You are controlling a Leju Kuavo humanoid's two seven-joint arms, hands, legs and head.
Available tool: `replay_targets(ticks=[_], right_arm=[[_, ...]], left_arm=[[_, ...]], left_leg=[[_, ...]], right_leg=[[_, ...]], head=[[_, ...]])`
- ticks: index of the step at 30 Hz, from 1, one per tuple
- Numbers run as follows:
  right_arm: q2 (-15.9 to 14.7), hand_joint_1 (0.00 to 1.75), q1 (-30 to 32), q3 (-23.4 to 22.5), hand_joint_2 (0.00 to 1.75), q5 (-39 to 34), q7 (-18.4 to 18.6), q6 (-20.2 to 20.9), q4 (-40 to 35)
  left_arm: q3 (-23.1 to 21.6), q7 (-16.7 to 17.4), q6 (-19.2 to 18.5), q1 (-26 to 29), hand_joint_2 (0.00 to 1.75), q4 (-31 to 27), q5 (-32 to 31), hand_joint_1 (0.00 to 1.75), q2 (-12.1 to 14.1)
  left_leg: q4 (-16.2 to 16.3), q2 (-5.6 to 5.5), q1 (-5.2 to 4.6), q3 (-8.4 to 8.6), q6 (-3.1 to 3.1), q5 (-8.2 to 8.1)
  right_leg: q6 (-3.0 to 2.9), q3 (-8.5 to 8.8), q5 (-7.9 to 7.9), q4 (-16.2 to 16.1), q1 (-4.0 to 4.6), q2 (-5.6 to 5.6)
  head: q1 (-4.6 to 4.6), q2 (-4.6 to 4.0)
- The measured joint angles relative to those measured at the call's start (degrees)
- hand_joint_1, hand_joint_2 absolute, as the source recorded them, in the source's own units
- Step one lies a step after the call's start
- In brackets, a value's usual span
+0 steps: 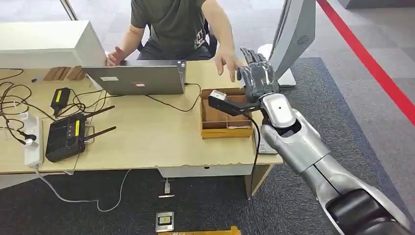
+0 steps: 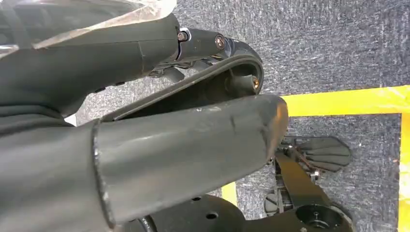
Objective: Pass the card to the sensor for recognition and then transmit it.
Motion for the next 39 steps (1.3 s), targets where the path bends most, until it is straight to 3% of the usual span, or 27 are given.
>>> replay_targets(ticks=[13, 14, 15, 16, 30, 39], right_arm=[[0.5, 1.75, -0.1, 0.7, 1.75, 0.5, 0.3, -0.1, 3.0], [0.4, 0.07, -0.1, 0.7, 1.75, 0.5, 0.4, -0.1, 3.1], [0.3, 0.07, -0.1, 0.7, 1.75, 0.6, 0.4, -0.1, 3.3], [0.3, 0.0, 0.0, 0.7, 0.0, 0.6, 0.4, -0.3, 3.5], [-0.4, 0.0, 0.6, 0.7, 0.0, 4.0, -0.7, -2.3, 4.6], [-4.7, 0.0, 5.0, -2.8, 0.0, -0.3, 0.3, -2.0, -1.7]], left_arm=[[0.0, 0.1, 0.0, 0.1, 0.0, 0.0, 0.4, 0.0, 0.0], [0.0, 0.1, 0.0, 0.1, 0.0, 0.0, 0.3, 0.0, 0.0], [0.0, 0.1, 0.0, 0.1, 0.0, 0.0, 0.2, 0.0, 0.0], [0.0, 0.1, 0.0, 0.1, 0.0, 0.0, 0.2, 0.0, 0.0], [0.0, 0.0, 0.2, 0.1, 0.0, 0.0, 0.5, 0.0, 0.0], [0.0, 0.5, 0.4, 0.3, 0.0, 0.0, 1.4, 0.0, 0.0]], left_leg=[[0.0, 0.01, 0.0, 0.02, 0.0, 0.0], [0.0, 0.01, 0.0, 0.02, 0.0, 0.0], [0.0, 0.01, 0.0, 0.02, 0.0, 0.0], [0.0, 0.01, 0.0, 0.02, 0.0, 0.0], [0.0, 0.02, 0.0, 0.03, 0.0, 0.0], [0.0, 0.03, 0.0, 0.05, 0.04, -0.04]], right_leg=[[0.0, -0.01, 0.0, 0.0, 0.0, 0.0], [0.0, -0.01, 0.0, 0.0, 0.0, 0.0], [0.0, -0.01, 0.0, 0.0, 0.0, 0.0], [0.0, -0.01, 0.0, 0.0, 0.0, 0.0], [0.0, -0.01, 0.0, 0.0, 0.0, 0.01], [0.01, 0.02, 0.0, -0.1, 0.0, 0.01]], head=[[-0.02, 0.0], [-0.02, 0.0], [-0.02, 0.0], [0.0, 0.0], [-0.02, 0.0], [-0.02, 0.0]])
